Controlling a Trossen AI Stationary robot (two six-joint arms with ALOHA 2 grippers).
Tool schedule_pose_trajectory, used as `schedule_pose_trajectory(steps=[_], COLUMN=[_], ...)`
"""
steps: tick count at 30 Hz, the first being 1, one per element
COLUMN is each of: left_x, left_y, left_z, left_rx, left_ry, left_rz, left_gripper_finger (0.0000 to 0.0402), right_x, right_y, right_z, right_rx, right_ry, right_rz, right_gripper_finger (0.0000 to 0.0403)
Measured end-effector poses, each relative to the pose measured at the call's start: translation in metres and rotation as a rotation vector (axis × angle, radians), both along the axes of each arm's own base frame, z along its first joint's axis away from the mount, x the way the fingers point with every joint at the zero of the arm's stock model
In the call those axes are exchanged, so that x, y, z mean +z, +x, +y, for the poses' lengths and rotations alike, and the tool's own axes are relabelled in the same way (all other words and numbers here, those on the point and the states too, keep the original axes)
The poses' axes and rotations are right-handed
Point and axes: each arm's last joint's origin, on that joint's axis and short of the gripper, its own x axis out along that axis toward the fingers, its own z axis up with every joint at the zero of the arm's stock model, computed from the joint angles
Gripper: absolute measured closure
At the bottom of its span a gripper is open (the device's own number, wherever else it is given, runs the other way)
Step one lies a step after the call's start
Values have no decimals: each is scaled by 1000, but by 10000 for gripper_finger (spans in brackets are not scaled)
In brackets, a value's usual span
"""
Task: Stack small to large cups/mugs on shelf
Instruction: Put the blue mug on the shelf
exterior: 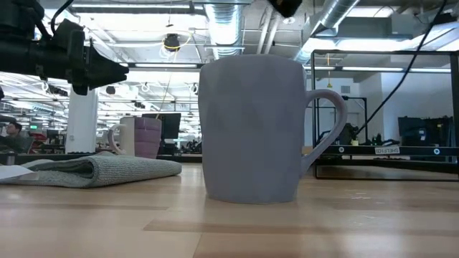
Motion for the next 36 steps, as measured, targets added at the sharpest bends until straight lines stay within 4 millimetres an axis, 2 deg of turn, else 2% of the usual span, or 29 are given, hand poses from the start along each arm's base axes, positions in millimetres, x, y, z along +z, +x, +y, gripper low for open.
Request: schedule_pose_trajectory(steps=[4, 9, 15, 22, 29, 32, 36], left_x=[0, 0, 0, 0, 0, 0, 0], left_y=[0, 0, 0, 0, 0, 0, 0], left_z=[0, 0, 0, 0, 0, 0, 0], left_rx=[0, 0, 2, 11, 11, 11, 11], left_ry=[0, 7, 38, 38, 38, 38, 38], left_rz=[0, 4, 23, 23, 23, 23, 23], left_gripper_finger=[237, 237, 237, 237, 237, 237, 237], right_x=[2, -3, -37, -66, -96, -100, -97], right_y=[-12, -16, 2, 27, 42, 46, 53], right_z=[-5, 2, 25, 55, 61, 61, 64], right_rx=[-92, -183, -214, -64, -60, -61, -52], right_ry=[-124, -36, 3, 9, 1, 7, 32], right_rz=[128, 230, 353, 333, 401, 396, 321], right_gripper_finger=[163, 163, 163, 163, 163, 163, 163])
